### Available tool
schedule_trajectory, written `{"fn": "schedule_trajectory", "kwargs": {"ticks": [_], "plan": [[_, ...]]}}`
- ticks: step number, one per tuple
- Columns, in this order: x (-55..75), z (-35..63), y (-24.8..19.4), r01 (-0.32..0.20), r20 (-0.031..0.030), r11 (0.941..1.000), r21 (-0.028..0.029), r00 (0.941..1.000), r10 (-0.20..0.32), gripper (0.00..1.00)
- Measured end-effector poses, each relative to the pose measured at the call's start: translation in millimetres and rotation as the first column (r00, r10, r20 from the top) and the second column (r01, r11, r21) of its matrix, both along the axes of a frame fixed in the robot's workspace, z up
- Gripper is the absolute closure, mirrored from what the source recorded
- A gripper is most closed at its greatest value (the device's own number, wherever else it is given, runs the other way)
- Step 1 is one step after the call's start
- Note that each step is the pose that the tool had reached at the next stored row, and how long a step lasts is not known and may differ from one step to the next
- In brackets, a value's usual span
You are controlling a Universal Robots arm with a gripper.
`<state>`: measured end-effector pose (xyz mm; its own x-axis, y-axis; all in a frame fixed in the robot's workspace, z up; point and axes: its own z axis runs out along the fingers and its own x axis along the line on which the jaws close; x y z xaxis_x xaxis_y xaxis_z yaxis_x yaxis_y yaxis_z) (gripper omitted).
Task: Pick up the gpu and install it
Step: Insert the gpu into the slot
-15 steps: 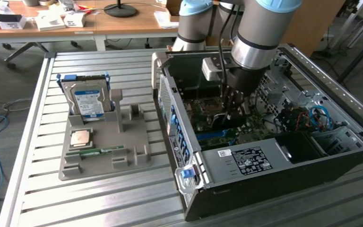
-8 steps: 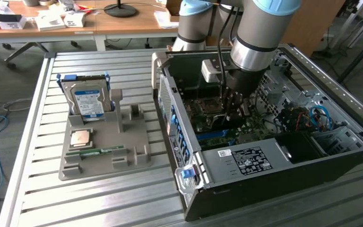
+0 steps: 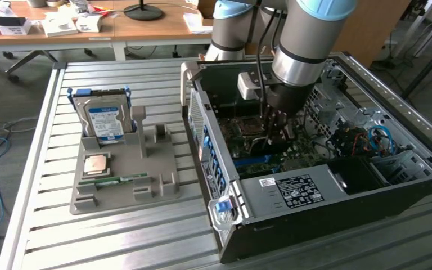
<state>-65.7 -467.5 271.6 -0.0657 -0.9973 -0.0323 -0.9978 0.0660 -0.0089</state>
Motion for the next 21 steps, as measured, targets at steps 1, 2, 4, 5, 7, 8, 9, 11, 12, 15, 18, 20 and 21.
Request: {"fn": "schedule_trajectory", "kwargs": {"ticks": [1, 2, 4, 5, 7, 8, 9, 11, 12, 15, 18, 20, 21], "plan": [[-0.2, -0.8, 0.0, 0.0, -0.0001, 1.0, -0.0001, 1.0, 0.0, 0.74], [-0.3, -1.4, 0.0, 0.0, -0.0001, 1.0, 0.0, 1.0, 0.0, 0.74], [-0.4, -1.5, 0.0, 0.0, -0.0001, 1.0, -0.0003, 1.0, 0.0, 0.74], [-0.4, -1.5, 0.0, 0.0, -0.0002, 1.0, -0.0003, 1.0, 0.0, 0.74], [-1.7, -1.7, 0.1, 0.0, 0.0, 1.0, 0.0001, 1.0, 0.0, 0.74], [-3.1, -1.8, 0.0, 0.0, 0.0, 1.0, 0.0001, 1.0, 0.0, 0.74], [-4.5, -1.7, 0.0, 0.0, 0.0, 1.0, 0.0001, 1.0, 0.0, 0.74], [-5.7, -1.8, 0.1, 0.0, -0.0001, 1.0, -0.0001, 1.0, 0.0, 0.74], [-6.1, -1.9, 0.0, 0.0, -0.0001, 1.0, 0.0, 1.0, 0.0, 0.74], [-6.5, -3.7, -0.1, 0.0, -0.0001, 1.0, -0.0001, 1.0, 0.0, 0.74], [-6.7, -4.6, 0.0, 0.0, -0.0001, 1.0, -0.0002, 1.0, 0.0, 0.74], [-6.7, -4.6, 0.0, 0.0, -0.0001, 1.0, -0.0002, 1.0, 0.0, 0.74], [-6.7, -4.7, 0.0, 0.0, -0.0001, 1.0, -0.0002, 1.0, 0.0, 0.74]]}}
